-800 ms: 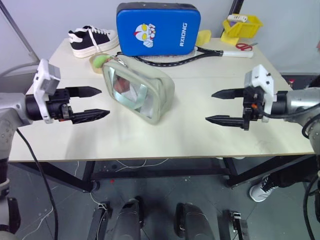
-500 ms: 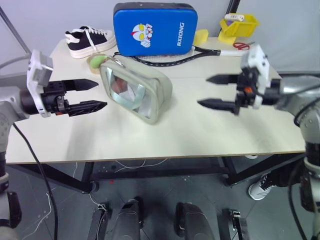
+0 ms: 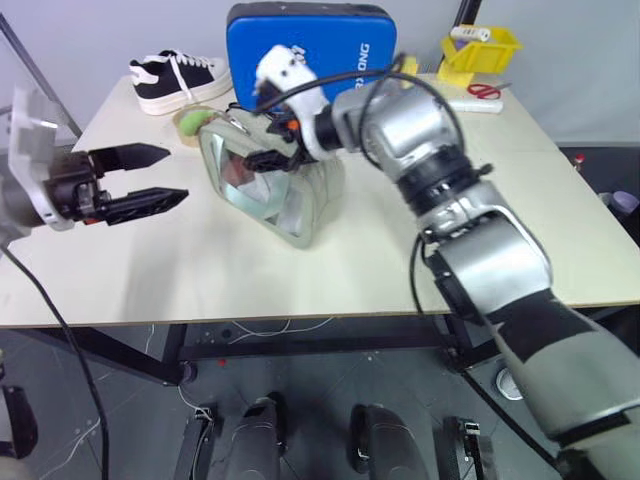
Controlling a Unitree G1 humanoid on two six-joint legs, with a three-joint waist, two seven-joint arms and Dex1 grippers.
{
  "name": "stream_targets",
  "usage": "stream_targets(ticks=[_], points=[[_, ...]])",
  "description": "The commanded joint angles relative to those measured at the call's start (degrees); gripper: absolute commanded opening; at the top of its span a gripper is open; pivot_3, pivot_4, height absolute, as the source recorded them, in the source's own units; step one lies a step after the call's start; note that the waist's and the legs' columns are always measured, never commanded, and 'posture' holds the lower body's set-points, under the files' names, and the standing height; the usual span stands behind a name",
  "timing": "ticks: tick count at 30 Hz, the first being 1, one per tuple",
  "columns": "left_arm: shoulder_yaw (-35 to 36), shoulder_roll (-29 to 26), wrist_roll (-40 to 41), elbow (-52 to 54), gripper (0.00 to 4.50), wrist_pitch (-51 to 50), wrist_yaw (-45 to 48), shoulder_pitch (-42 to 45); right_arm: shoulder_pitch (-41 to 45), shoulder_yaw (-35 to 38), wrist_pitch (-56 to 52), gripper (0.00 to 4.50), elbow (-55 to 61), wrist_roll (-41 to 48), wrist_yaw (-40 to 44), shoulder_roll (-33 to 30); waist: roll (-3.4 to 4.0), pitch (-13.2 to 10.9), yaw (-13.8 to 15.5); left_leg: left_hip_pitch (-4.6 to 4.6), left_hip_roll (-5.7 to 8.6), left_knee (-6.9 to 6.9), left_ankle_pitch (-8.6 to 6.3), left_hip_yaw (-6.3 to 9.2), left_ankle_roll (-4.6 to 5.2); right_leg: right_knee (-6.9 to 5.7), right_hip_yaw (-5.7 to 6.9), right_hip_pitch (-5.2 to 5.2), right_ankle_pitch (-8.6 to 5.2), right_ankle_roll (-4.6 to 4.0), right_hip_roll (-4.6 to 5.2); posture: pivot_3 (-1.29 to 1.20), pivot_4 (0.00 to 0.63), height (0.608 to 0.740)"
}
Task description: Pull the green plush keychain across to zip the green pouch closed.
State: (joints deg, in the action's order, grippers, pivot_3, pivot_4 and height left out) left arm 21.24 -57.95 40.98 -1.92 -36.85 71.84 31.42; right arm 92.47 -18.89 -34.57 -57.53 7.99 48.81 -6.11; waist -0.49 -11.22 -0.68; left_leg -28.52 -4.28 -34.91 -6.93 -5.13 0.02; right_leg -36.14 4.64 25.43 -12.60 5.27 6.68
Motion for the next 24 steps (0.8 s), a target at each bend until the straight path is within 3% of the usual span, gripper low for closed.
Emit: stream_targets(ticks=[1, 8, 11, 15, 24], points=[[3.25, -1.41, 1.22, 3.14, 4.50, 0.29, -0.89, -1.03, 3.18, 1.20, 3.56, 3.67, -5.15, -3.11, 0.80, 0.70, -0.01, 0.01, 0.06, 0.00, 0.00, -0.01, 0.00, 0.00, -0.01, 0.01, 0.01, 0.04, 0.00, -0.01, 0.01, 0.00, 0.150, 0.723], [3.34, -1.10, 1.10, 4.47, 4.50, 0.88, -2.08, -2.41, 5.20, 4.19, 5.71, 0.05, -5.66, -4.82, 4.15, -0.33, -0.01, 0.01, -0.34, 0.01, -0.12, 0.19, 0.03, -0.14, -0.06, -0.01, 0.01, 0.11, 0.03, -0.04, -0.04, 0.00, 0.150, 0.723], [2.14, -0.79, 0.60, 4.05, 4.50, 1.46, -2.15, -1.64, 3.90, 3.24, 6.71, 0.01, 0.22, -5.36, 11.42, -3.38, -0.02, -0.01, -0.31, 0.01, -0.17, 0.29, 0.08, -0.16, -0.14, -0.01, 0.01, 0.18, 0.09, 0.06, -0.11, 0.00, 0.150, 0.723], [0.05, -0.34, 0.10, 2.87, 4.50, 2.30, -1.43, 0.00, -5.78, -1.44, 8.41, 0.01, 19.90, -5.80, 27.28, -14.19, -0.03, -0.01, 0.37, -0.04, -0.16, 0.33, 0.12, -0.18, -0.20, 0.00, 0.01, 0.20, 0.11, 0.13, -0.11, 0.00, 0.150, 0.723], [-3.35, 0.95, -1.08, 1.06, 4.50, 3.95, -0.33, 2.29, -20.69, -1.43, 2.67, 0.01, 42.21, -5.21, 32.19, -26.68, 0.01, -0.04, -0.05, 0.05, -0.24, 0.16, 0.14, -0.19, -0.22, -0.13, 0.01, 0.14, 0.11, 0.07, -0.13, 0.00, 0.150, 0.723]])
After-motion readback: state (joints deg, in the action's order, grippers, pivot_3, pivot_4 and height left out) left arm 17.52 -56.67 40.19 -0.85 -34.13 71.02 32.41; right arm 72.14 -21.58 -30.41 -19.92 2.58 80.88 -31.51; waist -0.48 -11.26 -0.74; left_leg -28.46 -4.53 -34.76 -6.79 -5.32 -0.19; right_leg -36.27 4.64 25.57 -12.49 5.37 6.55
